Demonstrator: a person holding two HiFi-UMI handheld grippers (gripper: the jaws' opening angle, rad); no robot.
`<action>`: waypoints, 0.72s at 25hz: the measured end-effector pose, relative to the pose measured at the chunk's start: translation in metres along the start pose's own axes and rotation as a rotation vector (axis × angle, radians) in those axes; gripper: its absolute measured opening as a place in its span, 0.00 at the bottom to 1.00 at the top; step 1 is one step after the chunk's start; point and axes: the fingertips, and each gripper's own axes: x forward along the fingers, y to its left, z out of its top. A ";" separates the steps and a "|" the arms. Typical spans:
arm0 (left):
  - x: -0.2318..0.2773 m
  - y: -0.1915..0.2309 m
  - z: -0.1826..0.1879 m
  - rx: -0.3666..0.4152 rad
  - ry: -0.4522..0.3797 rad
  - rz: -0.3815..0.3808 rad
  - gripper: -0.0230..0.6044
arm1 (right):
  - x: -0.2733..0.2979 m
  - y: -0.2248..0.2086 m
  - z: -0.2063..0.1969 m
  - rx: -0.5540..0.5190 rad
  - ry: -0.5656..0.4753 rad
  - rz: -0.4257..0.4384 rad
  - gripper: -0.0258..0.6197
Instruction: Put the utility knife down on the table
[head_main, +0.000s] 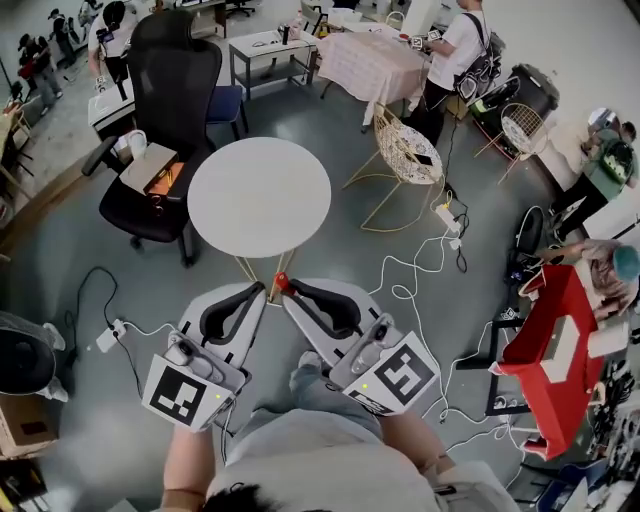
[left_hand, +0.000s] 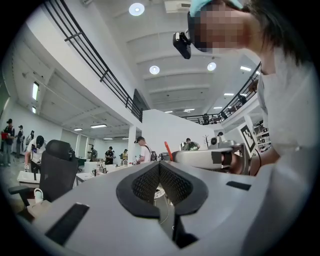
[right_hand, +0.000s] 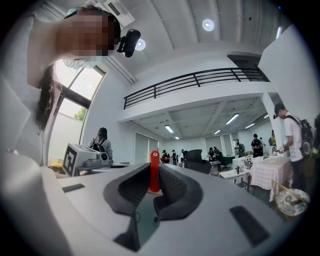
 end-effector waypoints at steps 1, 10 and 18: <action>0.009 0.004 0.000 0.002 -0.002 0.010 0.05 | 0.002 -0.010 0.001 0.001 0.000 0.010 0.13; 0.087 0.018 -0.010 0.021 0.014 0.066 0.05 | 0.001 -0.091 0.002 -0.006 -0.019 0.071 0.13; 0.130 0.023 -0.026 0.030 0.042 0.059 0.05 | 0.001 -0.138 -0.007 0.017 -0.018 0.063 0.13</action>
